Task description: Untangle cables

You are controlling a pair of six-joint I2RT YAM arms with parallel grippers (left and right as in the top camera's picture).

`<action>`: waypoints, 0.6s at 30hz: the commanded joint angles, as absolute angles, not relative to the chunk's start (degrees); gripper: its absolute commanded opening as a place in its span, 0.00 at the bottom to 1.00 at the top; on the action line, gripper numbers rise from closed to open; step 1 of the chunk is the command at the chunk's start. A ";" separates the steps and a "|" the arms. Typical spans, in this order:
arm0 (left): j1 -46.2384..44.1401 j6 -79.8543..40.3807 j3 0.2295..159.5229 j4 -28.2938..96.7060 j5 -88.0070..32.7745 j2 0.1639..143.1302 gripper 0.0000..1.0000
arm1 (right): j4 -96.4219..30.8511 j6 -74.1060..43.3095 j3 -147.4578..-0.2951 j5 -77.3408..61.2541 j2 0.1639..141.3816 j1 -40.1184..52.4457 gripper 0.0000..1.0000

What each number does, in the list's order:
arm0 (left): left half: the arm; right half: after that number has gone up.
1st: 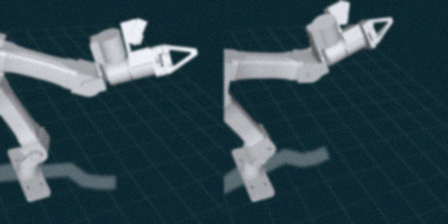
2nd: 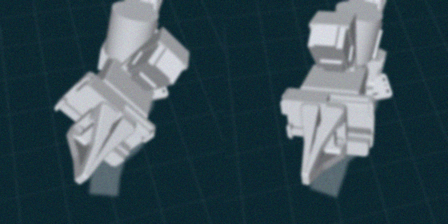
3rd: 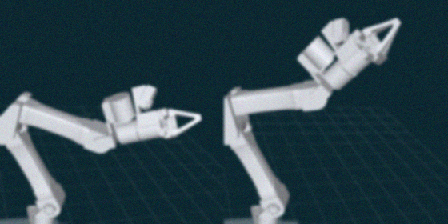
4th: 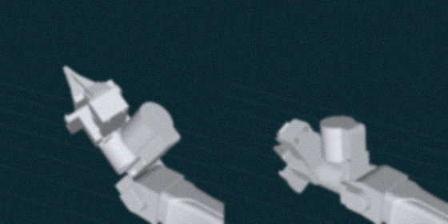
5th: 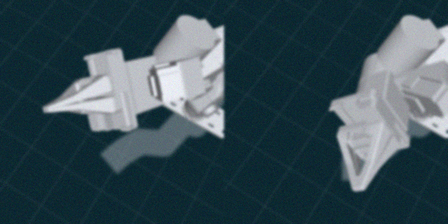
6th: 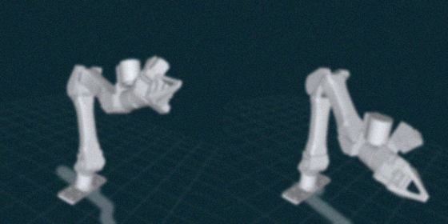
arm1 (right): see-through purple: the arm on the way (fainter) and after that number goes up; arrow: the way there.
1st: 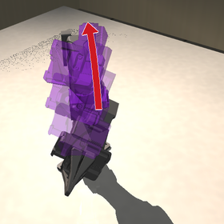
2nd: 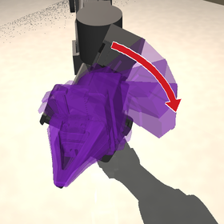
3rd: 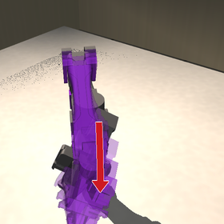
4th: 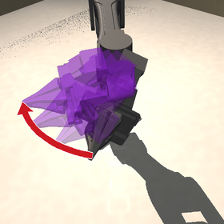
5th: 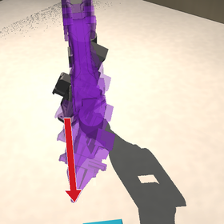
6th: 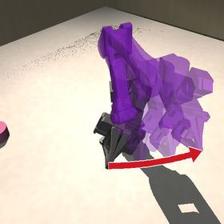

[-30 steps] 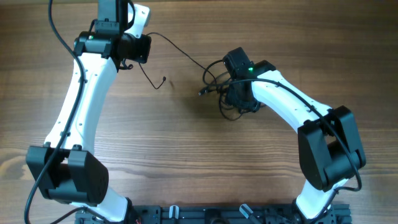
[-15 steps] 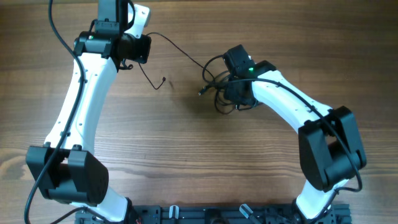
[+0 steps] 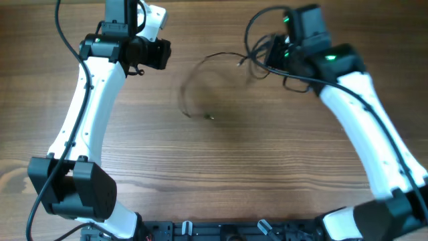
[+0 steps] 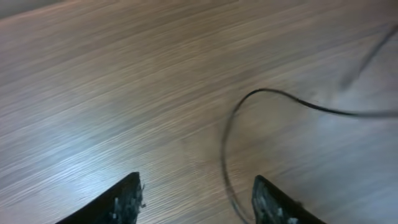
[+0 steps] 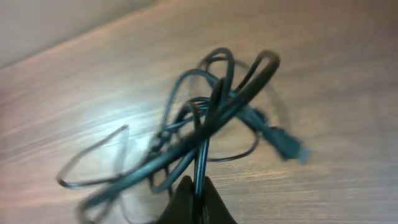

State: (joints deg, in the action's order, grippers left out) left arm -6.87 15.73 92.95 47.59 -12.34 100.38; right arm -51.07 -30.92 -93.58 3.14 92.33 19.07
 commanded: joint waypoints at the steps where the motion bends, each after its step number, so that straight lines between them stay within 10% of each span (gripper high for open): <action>1: -6.98 16.29 92.79 47.55 -23.92 99.20 0.63 | -53.19 -23.88 -98.02 0.16 91.35 19.27 0.04; 18: -6.98 20.86 92.79 43.44 -45.76 99.22 0.71 | -54.85 -9.54 -98.78 -23.11 90.85 19.27 0.04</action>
State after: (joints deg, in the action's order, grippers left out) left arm -6.87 19.46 92.95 44.49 -39.79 100.40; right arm -54.65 -13.80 -97.51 -15.73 91.64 19.07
